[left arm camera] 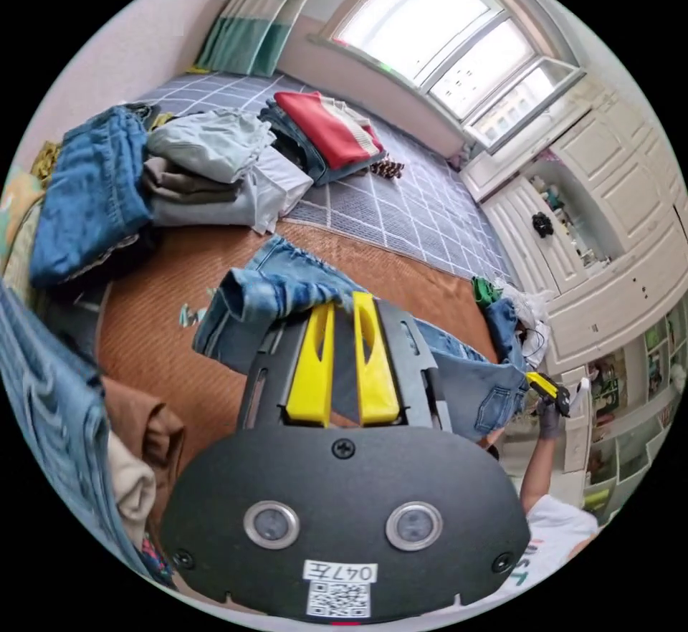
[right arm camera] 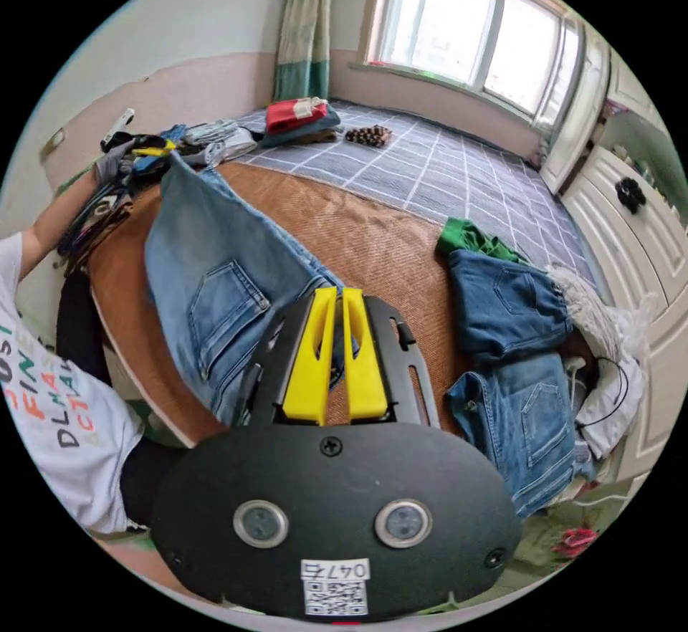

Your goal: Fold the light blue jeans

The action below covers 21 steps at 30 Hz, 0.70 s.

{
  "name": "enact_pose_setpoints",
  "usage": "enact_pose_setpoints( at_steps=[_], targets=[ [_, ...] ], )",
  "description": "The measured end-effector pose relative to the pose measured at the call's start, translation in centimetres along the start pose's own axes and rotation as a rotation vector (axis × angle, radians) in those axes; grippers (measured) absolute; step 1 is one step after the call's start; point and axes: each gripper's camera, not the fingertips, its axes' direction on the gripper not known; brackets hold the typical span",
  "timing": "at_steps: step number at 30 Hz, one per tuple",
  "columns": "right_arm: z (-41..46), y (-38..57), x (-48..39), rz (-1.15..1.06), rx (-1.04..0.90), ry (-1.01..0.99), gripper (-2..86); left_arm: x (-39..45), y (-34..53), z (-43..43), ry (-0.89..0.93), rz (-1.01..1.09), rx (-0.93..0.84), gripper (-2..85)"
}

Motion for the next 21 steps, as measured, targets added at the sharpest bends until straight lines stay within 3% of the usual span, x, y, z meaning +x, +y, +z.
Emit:
enact_pose_setpoints(
  at_steps=[2, 5, 8, 11, 15, 18, 21],
  targets=[
    [4.2, 0.5, 3.2, 0.187, -0.025, 0.088, 0.5, 0.7, -3.7, 3.4, -0.090, -0.021, -0.042, 13.6],
    [6.6, 2.4, 4.8, 0.260, -0.074, 0.112, 5.7, -0.4, -5.6, 7.3, -0.166, -0.080, -0.153, 17.6],
    [3.6, 5.5, 4.9, 0.333, 0.030, 0.056, 6.9, -3.6, -2.0, 7.0, -0.090, -0.100, -0.117, 17.2],
    [-0.4, 8.4, 2.6, 0.252, 0.115, -0.093, 6.0, -8.6, 3.7, 5.2, -0.002, -0.167, -0.066, 16.2],
    [-1.6, 11.4, -0.6, 0.215, 0.018, -0.128, 6.1, -15.1, 9.5, 5.6, 0.070, -0.284, -0.073, 15.6],
    [-1.1, 14.7, 0.4, 0.382, -0.051, -0.103, 7.5, -18.0, 10.5, 7.0, 0.083, -0.351, -0.054, 15.8],
    [-0.8, 17.0, 2.5, 0.538, -0.009, -0.233, 9.8, -19.3, 10.6, 8.2, 0.107, -0.400, 0.012, 15.6]
  ],
)
